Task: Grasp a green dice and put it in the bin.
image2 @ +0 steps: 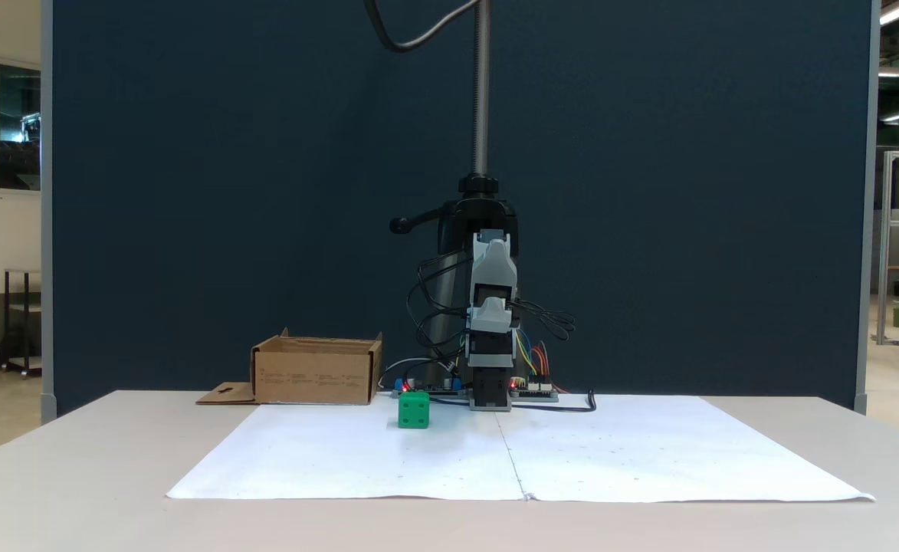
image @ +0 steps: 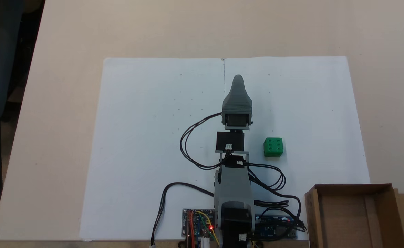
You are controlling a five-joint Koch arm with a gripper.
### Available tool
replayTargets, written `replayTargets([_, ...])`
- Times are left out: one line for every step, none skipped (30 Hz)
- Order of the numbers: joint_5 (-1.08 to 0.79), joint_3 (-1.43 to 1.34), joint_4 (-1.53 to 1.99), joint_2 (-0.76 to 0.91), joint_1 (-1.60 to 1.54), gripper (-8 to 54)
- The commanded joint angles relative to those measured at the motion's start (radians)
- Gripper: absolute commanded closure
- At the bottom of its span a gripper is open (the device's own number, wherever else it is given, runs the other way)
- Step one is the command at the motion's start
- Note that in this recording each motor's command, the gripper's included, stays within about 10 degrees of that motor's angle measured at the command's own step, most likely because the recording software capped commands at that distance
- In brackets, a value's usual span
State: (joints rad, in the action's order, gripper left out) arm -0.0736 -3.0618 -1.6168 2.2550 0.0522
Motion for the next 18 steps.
replayTargets([-0.04,-0.064,0.175,0.109,0.011,3.3])
replayTargets([-0.04,-0.064,0.188,0.109,0.011,3.3])
replayTargets([-0.04,-0.064,0.247,0.109,0.011,3.3])
replayTargets([-0.04,-0.064,0.272,0.11,0.011,3.3])
replayTargets([-0.04,-0.064,0.272,0.109,0.011,3.3])
replayTargets([-0.04,-0.064,0.272,0.109,0.011,3.3])
replayTargets([-0.04,-0.064,0.272,0.11,0.009,3.3])
replayTargets([-0.04,-0.064,0.272,0.109,0.009,3.3])
replayTargets([-0.04,-0.064,0.272,0.11,0.009,3.3])
replayTargets([-0.04,-0.064,0.272,0.109,0.011,3.3])
replayTargets([-0.04,-0.064,0.272,0.109,0.011,3.3])
replayTargets([-0.04,-0.064,0.272,0.109,0.011,3.3])
replayTargets([-0.04,-0.064,0.272,0.109,0.011,3.3])
replayTargets([-0.04,-0.064,0.272,0.109,0.009,3.3])
replayTargets([-0.04,-0.064,0.272,0.109,0.009,3.3])
replayTargets([-0.04,-0.064,0.272,0.11,0.009,3.3])
replayTargets([-0.04,-0.064,0.272,0.109,0.011,3.3])
replayTargets([-0.04,-0.064,0.272,0.109,0.009,3.3])
